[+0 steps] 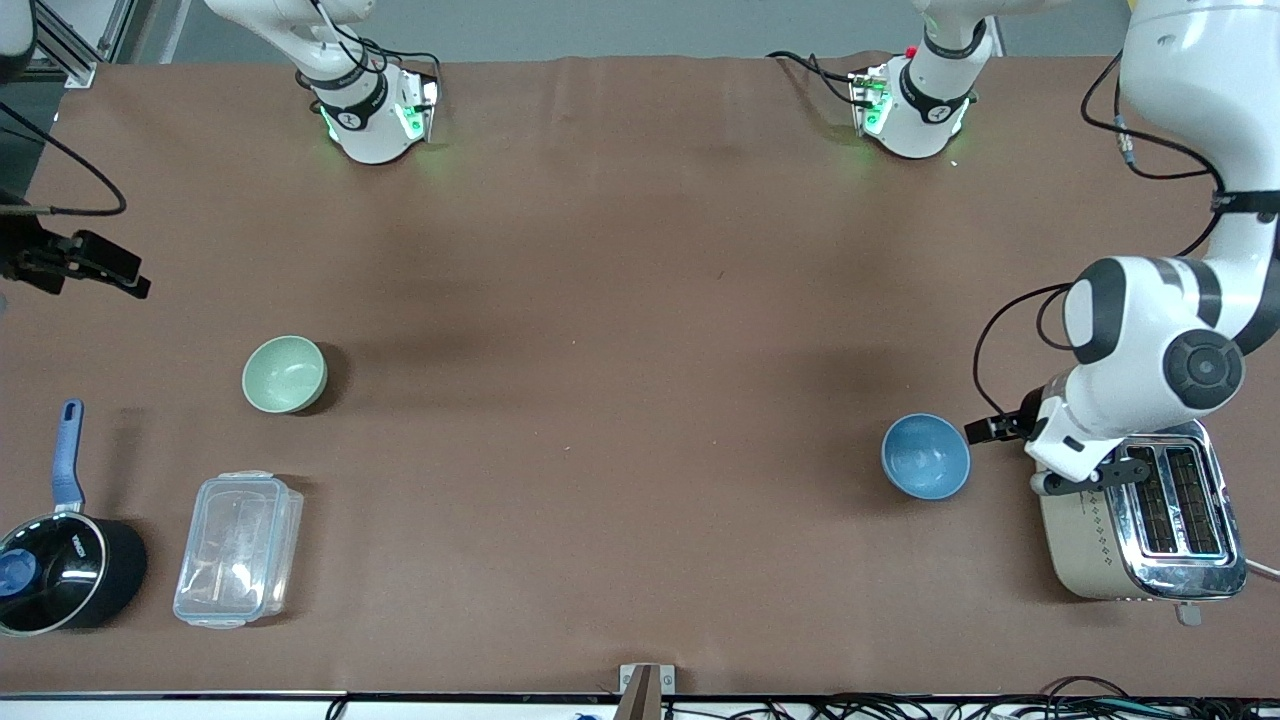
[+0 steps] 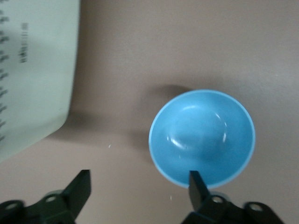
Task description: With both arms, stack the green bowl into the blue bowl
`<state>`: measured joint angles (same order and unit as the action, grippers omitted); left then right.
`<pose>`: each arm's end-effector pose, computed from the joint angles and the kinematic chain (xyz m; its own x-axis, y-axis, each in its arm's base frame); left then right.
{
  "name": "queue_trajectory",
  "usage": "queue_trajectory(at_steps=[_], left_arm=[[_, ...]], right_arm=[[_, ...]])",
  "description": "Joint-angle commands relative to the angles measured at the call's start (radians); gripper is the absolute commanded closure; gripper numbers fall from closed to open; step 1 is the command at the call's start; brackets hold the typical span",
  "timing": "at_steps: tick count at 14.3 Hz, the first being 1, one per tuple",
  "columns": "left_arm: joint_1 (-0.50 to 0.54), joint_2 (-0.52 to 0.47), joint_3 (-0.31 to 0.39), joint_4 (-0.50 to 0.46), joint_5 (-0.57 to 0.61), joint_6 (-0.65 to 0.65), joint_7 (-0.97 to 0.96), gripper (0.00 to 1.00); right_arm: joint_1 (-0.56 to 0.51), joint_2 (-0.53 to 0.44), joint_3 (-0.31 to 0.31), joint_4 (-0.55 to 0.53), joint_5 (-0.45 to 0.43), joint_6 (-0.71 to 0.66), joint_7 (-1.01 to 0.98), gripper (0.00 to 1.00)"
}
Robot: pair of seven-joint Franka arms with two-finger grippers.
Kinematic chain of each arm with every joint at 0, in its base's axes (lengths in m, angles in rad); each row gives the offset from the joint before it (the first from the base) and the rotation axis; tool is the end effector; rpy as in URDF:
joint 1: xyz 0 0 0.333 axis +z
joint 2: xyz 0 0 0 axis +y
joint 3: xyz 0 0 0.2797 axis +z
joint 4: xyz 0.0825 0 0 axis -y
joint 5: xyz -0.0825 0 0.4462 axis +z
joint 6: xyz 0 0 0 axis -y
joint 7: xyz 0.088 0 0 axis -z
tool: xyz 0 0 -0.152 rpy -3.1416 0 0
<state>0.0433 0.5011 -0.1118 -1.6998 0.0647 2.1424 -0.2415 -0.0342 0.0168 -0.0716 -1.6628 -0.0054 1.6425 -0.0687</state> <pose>0.6941 -0.0407 0.1874 0.9875 0.1482 -0.0535 0.1478 -0.9889 -0.0119 0.6185 -0.0663 0.4897 0.9986 -0.0367 -0.0374 -0.0365 -0.9993 0.0040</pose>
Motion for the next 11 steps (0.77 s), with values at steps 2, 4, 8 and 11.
queue_trajectory(at_steps=[2,4,8,11], left_arm=[[0.009,0.068,-0.002,0.009,0.027,0.068,-0.019,0.24],[0.010,0.091,-0.003,0.009,0.027,0.079,-0.028,0.29],[0.009,0.134,-0.003,0.008,0.027,0.120,-0.035,0.40],[0.006,0.151,-0.003,0.012,0.027,0.122,-0.041,0.60]], right_arm=[[-0.007,-0.021,-0.105,-0.246,0.015,0.182,-0.137,0.00],[-0.007,-0.025,-0.152,-0.374,0.019,0.322,-0.183,0.00],[-0.013,0.018,-0.185,-0.552,0.198,0.597,-0.304,0.02],[-0.026,0.136,-0.185,-0.549,0.371,0.654,-0.428,0.04]])
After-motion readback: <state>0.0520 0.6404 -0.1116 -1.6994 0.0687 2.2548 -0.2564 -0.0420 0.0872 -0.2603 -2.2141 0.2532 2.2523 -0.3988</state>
